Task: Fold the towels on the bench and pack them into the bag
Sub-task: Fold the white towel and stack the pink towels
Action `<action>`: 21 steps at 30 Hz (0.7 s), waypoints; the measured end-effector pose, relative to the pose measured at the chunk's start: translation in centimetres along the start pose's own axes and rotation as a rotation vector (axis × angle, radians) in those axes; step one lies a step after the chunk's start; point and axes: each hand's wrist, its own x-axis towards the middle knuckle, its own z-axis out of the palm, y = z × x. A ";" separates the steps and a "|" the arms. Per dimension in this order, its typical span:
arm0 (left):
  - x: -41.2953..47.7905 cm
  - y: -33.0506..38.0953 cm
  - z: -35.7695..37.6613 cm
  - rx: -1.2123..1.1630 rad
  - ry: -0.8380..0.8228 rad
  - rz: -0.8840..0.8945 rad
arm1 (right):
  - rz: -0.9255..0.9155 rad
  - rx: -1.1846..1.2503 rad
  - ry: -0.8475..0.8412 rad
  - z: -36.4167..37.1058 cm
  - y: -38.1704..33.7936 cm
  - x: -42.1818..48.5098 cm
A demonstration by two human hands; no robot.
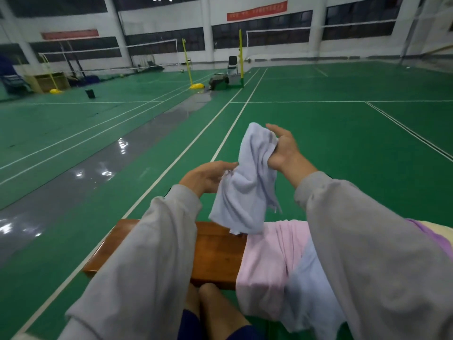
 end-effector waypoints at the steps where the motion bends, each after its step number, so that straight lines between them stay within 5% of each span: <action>1: -0.1 0.1 0.0 -0.091 0.074 0.109 | 0.007 -0.007 0.008 -0.1 0.2 -0.2; 5: -0.3 0.8 -1.4 -0.562 0.333 0.457 | -0.009 -0.109 0.122 -0.7 -0.2 -2.4; 10: -2.3 0.5 -2.9 -0.477 0.744 0.448 | -0.006 -0.258 0.260 -1.7 -0.7 -3.2; 21: -5.1 -2.7 -3.9 -0.201 0.700 0.506 | -0.055 -0.383 0.283 -0.2 1.5 -5.1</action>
